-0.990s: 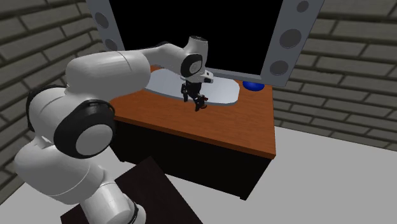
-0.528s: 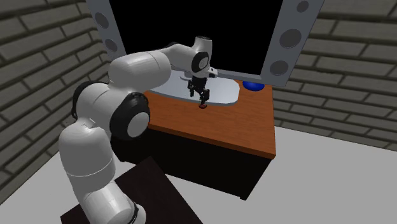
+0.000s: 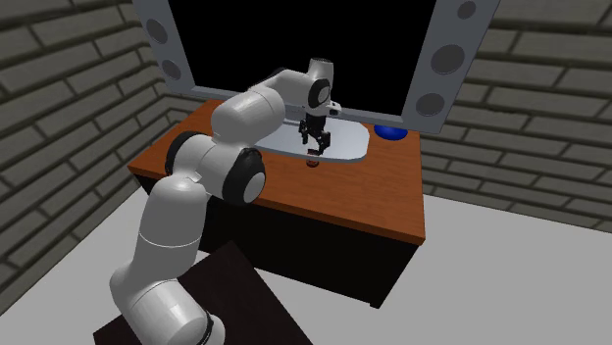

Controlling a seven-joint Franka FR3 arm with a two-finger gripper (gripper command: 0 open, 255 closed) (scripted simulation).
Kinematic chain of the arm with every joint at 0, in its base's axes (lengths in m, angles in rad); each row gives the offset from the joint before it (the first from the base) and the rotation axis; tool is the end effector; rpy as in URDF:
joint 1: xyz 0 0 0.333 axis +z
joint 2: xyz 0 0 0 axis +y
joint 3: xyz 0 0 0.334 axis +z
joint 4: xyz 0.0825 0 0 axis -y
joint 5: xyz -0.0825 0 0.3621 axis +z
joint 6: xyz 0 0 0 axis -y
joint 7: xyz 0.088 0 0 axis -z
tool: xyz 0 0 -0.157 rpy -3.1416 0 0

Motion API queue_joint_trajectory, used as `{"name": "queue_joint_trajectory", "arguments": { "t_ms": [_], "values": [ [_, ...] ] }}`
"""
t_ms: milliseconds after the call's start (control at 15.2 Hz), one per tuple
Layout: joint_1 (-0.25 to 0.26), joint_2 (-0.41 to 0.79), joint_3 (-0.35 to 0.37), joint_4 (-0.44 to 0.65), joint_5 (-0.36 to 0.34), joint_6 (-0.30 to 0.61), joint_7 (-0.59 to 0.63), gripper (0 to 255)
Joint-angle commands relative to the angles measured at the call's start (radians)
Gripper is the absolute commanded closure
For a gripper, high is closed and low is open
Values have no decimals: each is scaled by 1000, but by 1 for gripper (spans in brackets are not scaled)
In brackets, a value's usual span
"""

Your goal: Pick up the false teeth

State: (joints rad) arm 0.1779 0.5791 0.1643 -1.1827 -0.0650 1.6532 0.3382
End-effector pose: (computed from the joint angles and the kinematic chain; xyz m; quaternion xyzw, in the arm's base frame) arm 0.6641 0.1988 0.4174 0.9986 -0.0046 -0.0522 0.0045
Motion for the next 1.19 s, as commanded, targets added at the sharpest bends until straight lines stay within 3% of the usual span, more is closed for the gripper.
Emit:
{"name": "queue_joint_trajectory", "arguments": {
  "t_ms": [0, 396, 462, 1122],
  "values": [
    [1, 16, -2, 1, -3, 16, 0, 0],
    [-2, 19, -2, -57, -4, 76, 1, 0],
    [-2, 16, -2, -62, -3, 78, 1, 255],
    [-1, 18, -2, -45, -3, 63, 1, 255]
  ]
}}
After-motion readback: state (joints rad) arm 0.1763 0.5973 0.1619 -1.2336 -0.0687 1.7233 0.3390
